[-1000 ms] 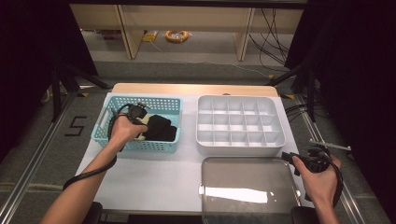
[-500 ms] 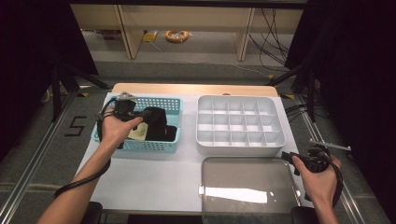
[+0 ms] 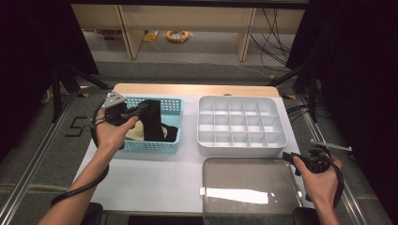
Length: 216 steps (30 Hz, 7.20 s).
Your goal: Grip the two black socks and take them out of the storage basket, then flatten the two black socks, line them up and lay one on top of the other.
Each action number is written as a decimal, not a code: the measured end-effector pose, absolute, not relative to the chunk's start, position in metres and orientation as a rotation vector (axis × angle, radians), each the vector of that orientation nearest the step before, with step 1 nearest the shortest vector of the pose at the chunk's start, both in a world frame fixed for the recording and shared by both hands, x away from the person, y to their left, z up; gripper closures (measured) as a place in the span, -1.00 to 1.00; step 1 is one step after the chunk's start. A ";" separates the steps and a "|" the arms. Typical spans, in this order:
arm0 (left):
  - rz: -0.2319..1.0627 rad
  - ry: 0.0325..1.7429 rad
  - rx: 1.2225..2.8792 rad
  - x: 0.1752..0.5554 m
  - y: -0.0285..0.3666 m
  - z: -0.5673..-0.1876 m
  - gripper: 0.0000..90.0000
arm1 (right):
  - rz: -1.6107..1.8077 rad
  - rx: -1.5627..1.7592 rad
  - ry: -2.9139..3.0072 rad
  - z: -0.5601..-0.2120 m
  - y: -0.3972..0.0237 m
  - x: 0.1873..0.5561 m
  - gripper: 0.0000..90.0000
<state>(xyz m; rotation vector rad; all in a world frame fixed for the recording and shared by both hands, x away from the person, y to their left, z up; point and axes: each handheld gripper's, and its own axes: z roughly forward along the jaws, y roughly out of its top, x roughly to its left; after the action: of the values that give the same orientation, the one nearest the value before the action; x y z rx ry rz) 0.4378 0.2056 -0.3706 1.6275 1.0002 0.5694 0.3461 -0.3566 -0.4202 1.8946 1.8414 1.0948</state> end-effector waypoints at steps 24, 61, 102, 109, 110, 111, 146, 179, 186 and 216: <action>0.739 0.868 1.389 0.430 0.209 -0.361 0.94 | 1.115 1.858 1.842 -0.420 -0.359 0.345 0.33; 0.757 0.704 1.307 0.363 0.221 -0.323 0.94 | 1.141 1.872 1.823 -0.420 -0.354 0.344 0.32; 0.553 0.852 1.510 0.290 0.245 -0.382 0.94 | 1.122 1.844 1.836 -0.420 -0.354 0.344 0.31; 0.491 0.852 1.595 0.292 0.235 -0.386 0.94 | 1.117 1.815 1.839 -0.420 -0.356 0.345 0.31; 0.487 0.839 1.601 0.293 0.232 -0.386 0.94 | 1.117 1.825 1.836 -0.420 -0.355 0.345 0.31; 0.463 0.853 1.598 0.292 0.229 -0.387 0.94 | 1.116 1.821 1.835 -0.420 -0.355 0.345 0.31; 0.173 0.829 1.867 0.320 0.116 -0.418 0.86 | 1.139 1.867 1.827 -0.419 -0.356 0.344 0.31; 0.455 0.915 1.759 0.398 0.148 -0.385 0.08 | 1.130 1.883 1.809 -0.422 -0.357 0.345 0.30; 0.456 0.972 1.748 0.416 0.155 -0.385 -0.02 | 1.137 1.892 1.819 -0.423 -0.358 0.344 0.30; 0.415 1.083 1.820 0.472 0.157 -0.381 -0.10 | 1.135 1.870 1.818 -0.423 -0.365 0.344 0.29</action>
<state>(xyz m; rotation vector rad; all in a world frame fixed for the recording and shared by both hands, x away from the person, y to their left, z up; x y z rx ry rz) 0.4725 0.1567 -0.3806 1.8195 1.0826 0.4145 0.3438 -0.3653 -0.4225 1.8703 1.8178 1.1352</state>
